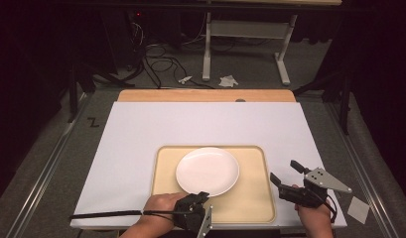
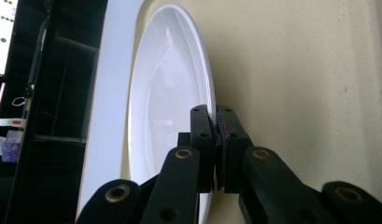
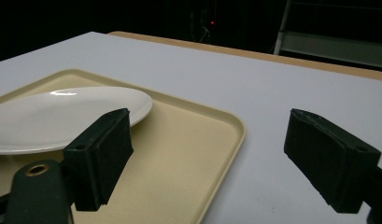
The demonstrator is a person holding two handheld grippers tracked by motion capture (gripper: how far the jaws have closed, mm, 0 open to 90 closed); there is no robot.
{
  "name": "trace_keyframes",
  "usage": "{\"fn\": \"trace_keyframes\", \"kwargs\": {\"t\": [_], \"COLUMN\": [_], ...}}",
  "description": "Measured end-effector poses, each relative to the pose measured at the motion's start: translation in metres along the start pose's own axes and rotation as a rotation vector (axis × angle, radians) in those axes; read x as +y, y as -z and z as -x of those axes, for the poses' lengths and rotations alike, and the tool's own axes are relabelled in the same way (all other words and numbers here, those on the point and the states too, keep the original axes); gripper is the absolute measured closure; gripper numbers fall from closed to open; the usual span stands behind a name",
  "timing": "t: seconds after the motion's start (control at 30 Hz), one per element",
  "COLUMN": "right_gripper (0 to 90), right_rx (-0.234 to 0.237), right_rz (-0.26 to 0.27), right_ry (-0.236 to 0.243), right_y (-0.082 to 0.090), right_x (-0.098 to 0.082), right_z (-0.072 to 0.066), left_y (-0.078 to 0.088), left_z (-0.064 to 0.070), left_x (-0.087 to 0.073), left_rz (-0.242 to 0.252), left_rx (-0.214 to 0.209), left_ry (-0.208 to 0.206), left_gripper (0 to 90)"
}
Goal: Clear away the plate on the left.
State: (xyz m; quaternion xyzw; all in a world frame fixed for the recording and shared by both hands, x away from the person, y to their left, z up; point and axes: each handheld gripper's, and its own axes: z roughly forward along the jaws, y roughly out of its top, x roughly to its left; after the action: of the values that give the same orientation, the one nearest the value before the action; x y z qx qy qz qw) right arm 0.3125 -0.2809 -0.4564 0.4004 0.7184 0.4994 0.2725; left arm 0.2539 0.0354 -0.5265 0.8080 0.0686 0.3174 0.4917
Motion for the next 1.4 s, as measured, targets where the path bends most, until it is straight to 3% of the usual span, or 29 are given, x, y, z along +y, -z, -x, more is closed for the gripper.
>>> {"fn": "trace_keyframes", "kwargs": {"t": [0.5,0.8,1.13,1.4], "right_gripper": [16.2,16.2,16.2,16.2], "right_rx": [0.002,0.009,0.008,0.008], "right_rz": [-0.001,-0.005,-0.010,-0.013], "right_ry": [0.006,0.004,0.006,0.006], "right_y": [0.000,0.000,-0.001,-0.001], "right_x": [0.000,0.000,0.000,0.000], "right_z": [-0.001,0.000,-0.001,-0.001], "left_y": [-0.003,-0.005,-0.007,-0.004], "left_z": [0.007,0.008,0.008,0.006], "left_x": [-0.004,-0.006,-0.010,-0.005], "left_rz": [-0.028,-0.074,-0.137,-0.110], "left_rx": [-0.043,-0.074,-0.106,-0.097], "left_ry": [0.040,0.095,0.127,0.145], "left_gripper": [84.1,80.5,74.5,65.5]}}
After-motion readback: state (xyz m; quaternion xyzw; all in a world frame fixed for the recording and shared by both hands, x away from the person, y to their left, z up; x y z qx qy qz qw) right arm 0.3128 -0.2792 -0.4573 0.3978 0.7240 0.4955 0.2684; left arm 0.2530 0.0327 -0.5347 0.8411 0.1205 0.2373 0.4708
